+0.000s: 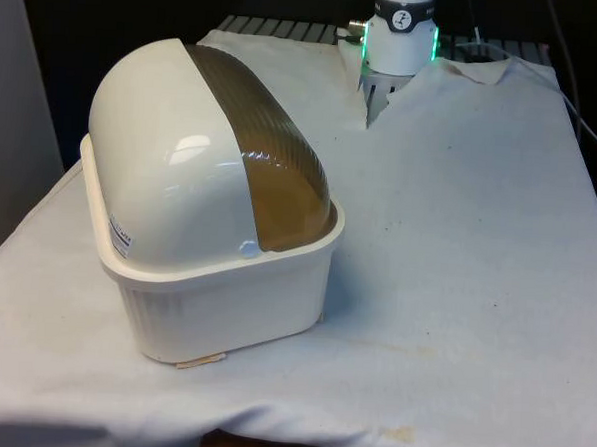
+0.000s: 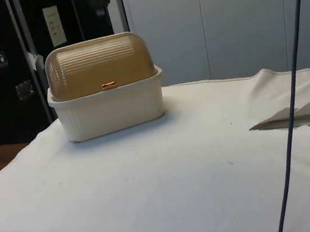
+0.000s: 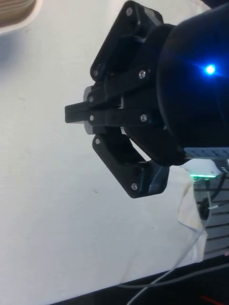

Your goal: Open the lid, then close it.

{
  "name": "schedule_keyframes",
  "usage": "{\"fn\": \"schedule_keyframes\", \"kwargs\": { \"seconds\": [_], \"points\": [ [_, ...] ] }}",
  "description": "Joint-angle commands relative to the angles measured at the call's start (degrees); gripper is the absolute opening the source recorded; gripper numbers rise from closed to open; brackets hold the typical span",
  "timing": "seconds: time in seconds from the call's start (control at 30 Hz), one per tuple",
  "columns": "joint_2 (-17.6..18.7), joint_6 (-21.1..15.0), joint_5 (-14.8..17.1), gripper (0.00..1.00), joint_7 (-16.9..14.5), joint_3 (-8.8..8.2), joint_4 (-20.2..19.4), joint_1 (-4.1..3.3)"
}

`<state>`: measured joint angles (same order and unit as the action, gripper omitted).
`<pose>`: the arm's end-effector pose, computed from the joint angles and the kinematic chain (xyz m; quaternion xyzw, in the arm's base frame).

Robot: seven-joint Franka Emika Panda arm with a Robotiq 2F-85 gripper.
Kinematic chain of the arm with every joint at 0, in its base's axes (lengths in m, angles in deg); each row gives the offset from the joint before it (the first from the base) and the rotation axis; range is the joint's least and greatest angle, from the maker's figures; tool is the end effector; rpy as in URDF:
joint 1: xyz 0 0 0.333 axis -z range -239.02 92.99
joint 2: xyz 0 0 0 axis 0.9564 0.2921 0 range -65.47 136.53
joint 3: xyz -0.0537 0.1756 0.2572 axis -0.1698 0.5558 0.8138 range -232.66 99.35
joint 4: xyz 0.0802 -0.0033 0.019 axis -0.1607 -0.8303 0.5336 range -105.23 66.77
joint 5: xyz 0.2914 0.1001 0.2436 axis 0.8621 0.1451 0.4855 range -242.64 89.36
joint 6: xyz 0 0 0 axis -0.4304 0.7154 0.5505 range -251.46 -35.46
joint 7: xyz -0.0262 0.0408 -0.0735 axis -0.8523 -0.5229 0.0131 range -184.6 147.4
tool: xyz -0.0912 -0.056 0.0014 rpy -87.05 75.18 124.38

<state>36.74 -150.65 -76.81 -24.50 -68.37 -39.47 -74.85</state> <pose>0.5698 0.0010 0.4809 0.9983 0.0530 0.0238 0.0029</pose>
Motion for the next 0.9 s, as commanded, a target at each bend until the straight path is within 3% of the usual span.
{"fn": "schedule_keyframes", "kwargs": {
  "seconds": [0.0, 0.2, 0.23, 0.33, 0.47, 0.5, 0.63, 0.77, 0.87],
  "points": [
    [-0.46, -1.43, 0.06, 0.0, -0.57, 0.0, -0.69, 0.0],
    [-0.4, -5.39, 0.11, 0.0, -2.92, -0.17, -2.06, 0.0],
    [-0.06, -4.07, 0.0, 0.0, -2.41, -0.17, -1.43, 0.0],
    [-0.34, -7.73, 0.11, 0.0, -4.3, -0.17, -2.92, 0.0],
    [-0.23, -10.2, 0.11, 0.0, -5.79, -0.23, -3.95, 0.0],
    [-0.06, -9.05, 0.0, 0.0, -5.27, -0.23, -3.5, 0.0],
    [0.0, -13.18, 0.06, 0.0, -7.79, -0.4, -5.33, 0.06],
    [0.23, -13.92, 0.0, 0.0, -8.65, -0.52, -5.84, 0.0],
    [0.4, -16.56, -0.17, 0.0, -10.54, -0.69, -6.88, 0.06]
  ]
}}
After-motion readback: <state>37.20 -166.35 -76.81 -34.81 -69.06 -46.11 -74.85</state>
